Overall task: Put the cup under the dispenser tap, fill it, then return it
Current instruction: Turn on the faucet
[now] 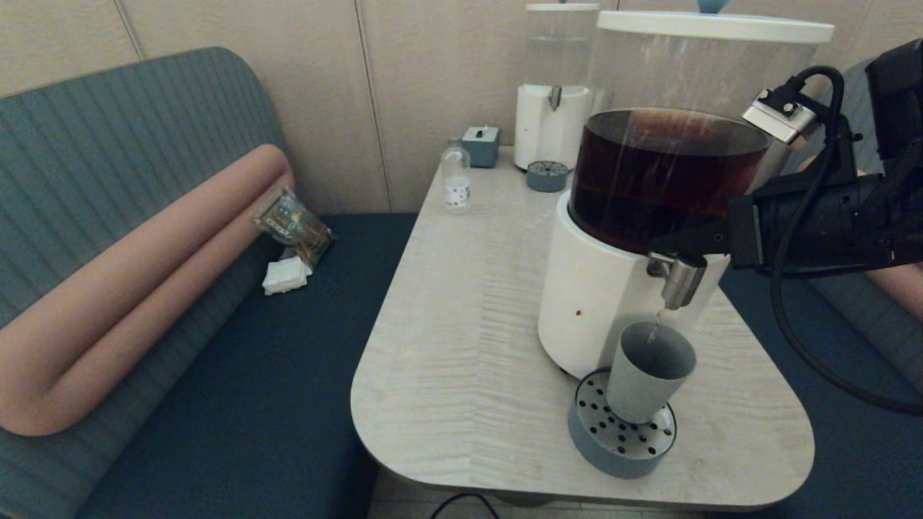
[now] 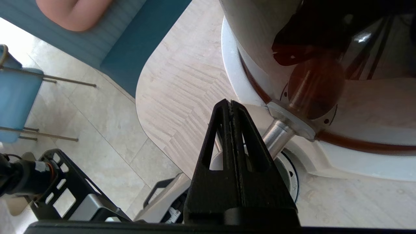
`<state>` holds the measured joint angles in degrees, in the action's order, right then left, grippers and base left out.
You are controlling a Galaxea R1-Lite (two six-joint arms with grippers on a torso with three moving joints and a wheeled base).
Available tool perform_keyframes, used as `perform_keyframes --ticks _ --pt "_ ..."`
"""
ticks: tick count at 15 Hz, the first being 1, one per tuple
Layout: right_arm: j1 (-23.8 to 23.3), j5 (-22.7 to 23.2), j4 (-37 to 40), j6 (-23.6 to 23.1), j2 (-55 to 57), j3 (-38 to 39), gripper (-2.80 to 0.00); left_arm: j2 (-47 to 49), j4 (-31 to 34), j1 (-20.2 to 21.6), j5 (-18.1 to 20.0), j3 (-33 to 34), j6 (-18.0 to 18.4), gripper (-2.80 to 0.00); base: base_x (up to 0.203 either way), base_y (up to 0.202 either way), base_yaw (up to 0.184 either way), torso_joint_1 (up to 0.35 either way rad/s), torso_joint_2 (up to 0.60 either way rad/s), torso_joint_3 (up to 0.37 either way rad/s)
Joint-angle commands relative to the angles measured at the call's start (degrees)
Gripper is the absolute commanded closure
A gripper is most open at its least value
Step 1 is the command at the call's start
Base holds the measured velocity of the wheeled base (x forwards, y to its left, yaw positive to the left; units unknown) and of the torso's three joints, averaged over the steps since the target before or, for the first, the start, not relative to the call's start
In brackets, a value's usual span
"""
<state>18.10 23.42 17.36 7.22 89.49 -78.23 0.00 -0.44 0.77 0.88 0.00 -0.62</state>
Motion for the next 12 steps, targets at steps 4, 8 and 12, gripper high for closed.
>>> perform_keyframes --ticks 4,8,12 --pt "-0.1 0.1 0.3 -0.5 0.5 0.4 0.0 0.1 0.0 0.0 0.0 0.1 0.0 0.0 0.0 0.0 0.0 0.0 0.0 0.0" --pt "-0.1 0.0 -1.3 -0.5 0.2 0.5 0.0 0.1 0.0 0.0 0.0 0.1 0.0 0.0 0.0 0.0 0.0 0.0 0.0 0.0" --pt "-1.3 -0.2 -2.6 -0.3 -0.7 1.2 0.0 0.1 0.0 0.0 0.0 0.1 -0.1 0.0 0.0 0.0 0.0 0.0 0.0 0.0"
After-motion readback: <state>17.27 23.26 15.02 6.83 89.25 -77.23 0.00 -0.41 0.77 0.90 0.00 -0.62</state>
